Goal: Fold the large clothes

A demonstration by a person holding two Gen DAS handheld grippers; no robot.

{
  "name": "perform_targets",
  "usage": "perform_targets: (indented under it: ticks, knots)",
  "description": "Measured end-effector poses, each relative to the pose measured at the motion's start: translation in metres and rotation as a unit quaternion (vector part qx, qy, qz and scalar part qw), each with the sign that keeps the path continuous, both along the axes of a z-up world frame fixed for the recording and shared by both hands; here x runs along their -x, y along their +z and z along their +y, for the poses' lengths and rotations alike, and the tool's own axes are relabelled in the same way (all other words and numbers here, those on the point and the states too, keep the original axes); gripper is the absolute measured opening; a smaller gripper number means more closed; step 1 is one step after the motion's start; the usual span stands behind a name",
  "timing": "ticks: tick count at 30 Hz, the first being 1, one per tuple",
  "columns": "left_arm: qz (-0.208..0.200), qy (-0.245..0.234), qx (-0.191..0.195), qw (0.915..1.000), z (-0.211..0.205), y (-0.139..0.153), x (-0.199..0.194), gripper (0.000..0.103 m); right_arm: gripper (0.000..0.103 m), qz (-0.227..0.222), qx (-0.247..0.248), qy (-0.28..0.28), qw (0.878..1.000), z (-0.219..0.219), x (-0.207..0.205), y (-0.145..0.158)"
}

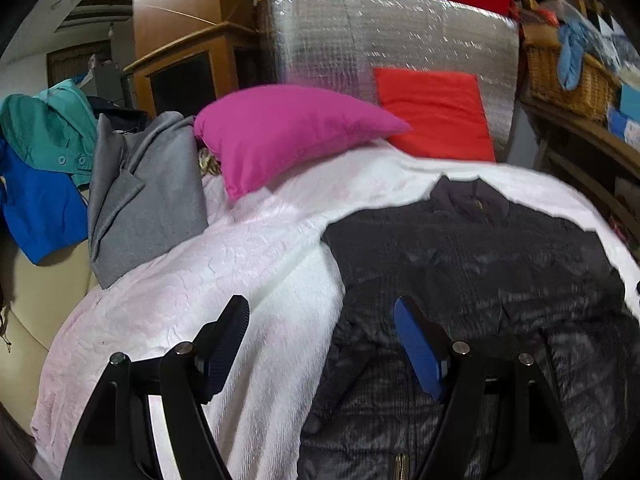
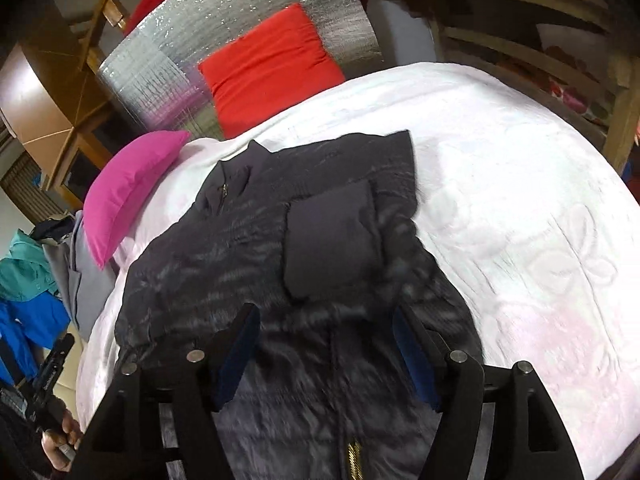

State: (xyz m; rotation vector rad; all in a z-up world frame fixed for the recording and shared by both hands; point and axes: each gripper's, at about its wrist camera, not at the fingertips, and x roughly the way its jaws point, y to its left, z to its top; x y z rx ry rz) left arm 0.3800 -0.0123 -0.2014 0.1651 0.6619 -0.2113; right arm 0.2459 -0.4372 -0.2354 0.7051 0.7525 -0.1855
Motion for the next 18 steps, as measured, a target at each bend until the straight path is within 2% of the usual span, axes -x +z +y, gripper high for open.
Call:
perform_targets:
  ticks: [3, 5, 9, 15, 18]
  knots:
    - [0.024, -0.011, -0.012, 0.9996, -0.005, -0.012, 0.003, 0.076, 0.073, -0.001, -0.015, -0.011, 1.0, -0.011, 0.024, -0.007]
    - [0.035, -0.018, -0.017, 0.9991, -0.009, -0.018, 0.007, 0.076, 0.073, -0.001, -0.019, -0.018, 1.0, -0.019, 0.028, -0.011]
    - [0.047, -0.023, -0.009, 0.9986, -0.012, -0.023, 0.007, 0.076, 0.073, -0.004, -0.057, -0.035, 0.998, -0.042, 0.032, -0.018]
    - [0.072, -0.005, 0.016, 0.9973, -0.008, -0.031, -0.021, 0.078, 0.077, -0.018, -0.094, -0.046, 0.994, -0.062, -0.001, -0.028]
    - [0.1, 0.007, 0.051, 0.9937, 0.002, -0.039, -0.045, 0.078, 0.077, -0.017, -0.112, -0.056, 0.992, -0.069, -0.026, -0.038]
